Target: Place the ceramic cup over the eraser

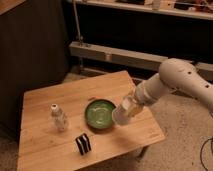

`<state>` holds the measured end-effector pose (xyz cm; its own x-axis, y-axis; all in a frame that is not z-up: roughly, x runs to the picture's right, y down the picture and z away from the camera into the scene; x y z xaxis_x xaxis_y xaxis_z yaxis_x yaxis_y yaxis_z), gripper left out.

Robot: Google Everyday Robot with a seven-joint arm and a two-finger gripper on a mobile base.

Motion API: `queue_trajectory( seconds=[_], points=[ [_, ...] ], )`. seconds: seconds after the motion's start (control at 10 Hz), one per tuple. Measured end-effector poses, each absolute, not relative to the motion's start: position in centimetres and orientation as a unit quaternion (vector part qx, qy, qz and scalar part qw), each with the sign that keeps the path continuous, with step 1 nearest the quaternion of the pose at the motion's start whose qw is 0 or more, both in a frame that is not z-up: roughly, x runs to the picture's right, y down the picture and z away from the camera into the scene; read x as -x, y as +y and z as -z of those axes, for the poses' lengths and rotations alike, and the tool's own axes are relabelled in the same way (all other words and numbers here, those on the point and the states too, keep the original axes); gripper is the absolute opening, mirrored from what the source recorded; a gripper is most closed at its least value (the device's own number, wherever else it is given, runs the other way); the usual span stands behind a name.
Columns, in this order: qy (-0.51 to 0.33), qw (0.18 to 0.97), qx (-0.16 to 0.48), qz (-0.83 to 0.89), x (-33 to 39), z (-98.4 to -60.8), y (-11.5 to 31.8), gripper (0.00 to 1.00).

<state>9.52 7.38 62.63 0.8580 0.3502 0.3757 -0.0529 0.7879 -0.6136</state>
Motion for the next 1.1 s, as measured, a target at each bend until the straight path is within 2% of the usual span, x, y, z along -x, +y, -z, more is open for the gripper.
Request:
queue_trajectory(
  seconds=[0.5,0.7,0.8,1.1],
  points=[
    [-0.242,0.914,0.307,-0.111,-9.6,-62.8,7.5,0.00],
    [-0.273,0.908,0.305,-0.087,-8.4,-62.3,7.5,0.00],
    [-0.292,0.905,0.301,-0.069,-7.2,-61.4,7.3,0.00],
    [-0.349,0.893,0.283,0.012,-2.2,-55.7,8.5,0.00]
  ],
)
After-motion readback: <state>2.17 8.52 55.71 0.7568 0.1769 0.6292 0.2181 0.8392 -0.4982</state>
